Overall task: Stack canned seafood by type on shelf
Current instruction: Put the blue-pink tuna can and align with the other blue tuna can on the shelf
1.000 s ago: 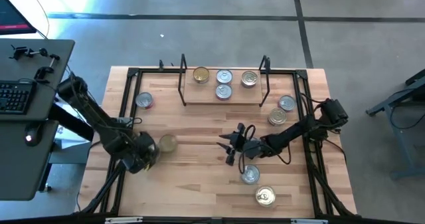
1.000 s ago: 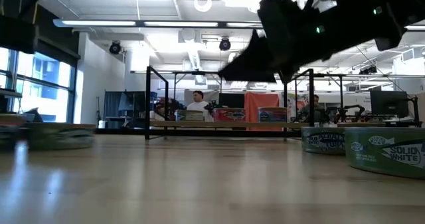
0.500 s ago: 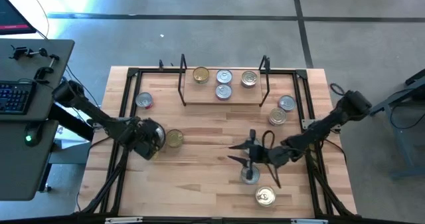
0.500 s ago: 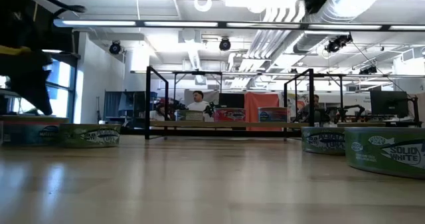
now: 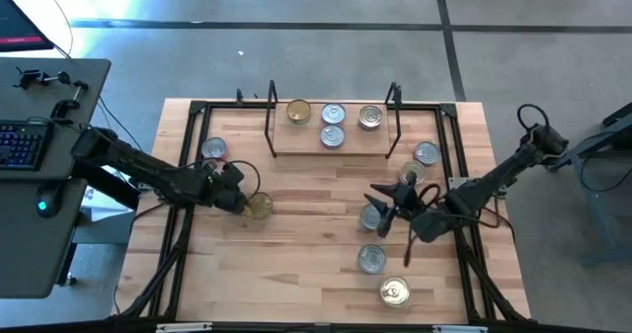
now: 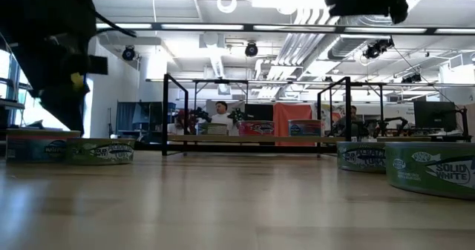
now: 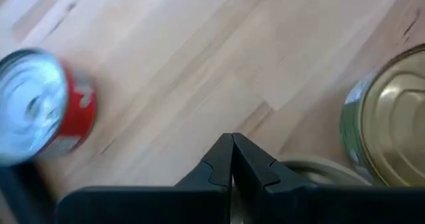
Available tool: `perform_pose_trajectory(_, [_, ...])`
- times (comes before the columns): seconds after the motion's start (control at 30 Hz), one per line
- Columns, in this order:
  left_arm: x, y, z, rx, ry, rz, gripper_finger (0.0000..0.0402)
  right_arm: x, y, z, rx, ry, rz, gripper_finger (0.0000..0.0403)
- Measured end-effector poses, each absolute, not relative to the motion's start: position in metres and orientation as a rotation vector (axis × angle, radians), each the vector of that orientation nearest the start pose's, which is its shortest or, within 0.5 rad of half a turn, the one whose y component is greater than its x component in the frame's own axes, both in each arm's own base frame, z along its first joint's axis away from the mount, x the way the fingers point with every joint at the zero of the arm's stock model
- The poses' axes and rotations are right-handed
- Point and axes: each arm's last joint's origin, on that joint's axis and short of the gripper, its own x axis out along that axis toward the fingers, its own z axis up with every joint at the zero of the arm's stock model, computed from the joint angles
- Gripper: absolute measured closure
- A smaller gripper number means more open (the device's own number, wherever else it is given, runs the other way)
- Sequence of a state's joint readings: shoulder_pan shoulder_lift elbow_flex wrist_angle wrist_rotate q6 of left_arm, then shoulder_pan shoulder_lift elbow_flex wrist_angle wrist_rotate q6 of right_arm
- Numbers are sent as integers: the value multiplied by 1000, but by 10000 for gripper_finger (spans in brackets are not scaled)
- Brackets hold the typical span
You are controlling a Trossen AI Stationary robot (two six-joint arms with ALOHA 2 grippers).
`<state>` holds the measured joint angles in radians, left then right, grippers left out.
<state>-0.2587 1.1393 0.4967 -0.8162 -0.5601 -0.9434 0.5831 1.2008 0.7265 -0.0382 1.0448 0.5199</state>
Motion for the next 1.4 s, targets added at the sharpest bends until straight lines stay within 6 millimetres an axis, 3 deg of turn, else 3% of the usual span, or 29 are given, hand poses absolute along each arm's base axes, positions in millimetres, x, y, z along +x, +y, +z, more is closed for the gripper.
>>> perform_pose_trajectory(0.2, [157,-8,139,-189,1014,792,401,231,106,227,174,336,-511,266])
perform_pose_trajectory(0.4, [168,2,145,-103,950,780,401,246,109,206,172,372,-520,266])
perform_pose_trajectory(0.6, [176,-7,179,-16,1030,733,401,250,112,200,185,395,-483,266])
perform_pose_trajectory(0.73, [176,-28,210,-27,1097,633,401,250,112,200,185,394,-482,266])
perform_pose_trajectory(0.83, [170,-44,216,-122,1194,498,401,250,112,200,186,392,-481,266])
perform_pose_trajectory(0.97, [160,-51,205,-236,1266,513,385,250,112,200,171,393,-484,266])
perform_pose_trajectory(1.17, [146,-35,168,-266,1294,688,363,250,112,201,161,390,-482,266])
perform_pose_trajectory(1.4, [161,-20,152,-161,1103,644,383,253,112,204,116,379,-466,266])
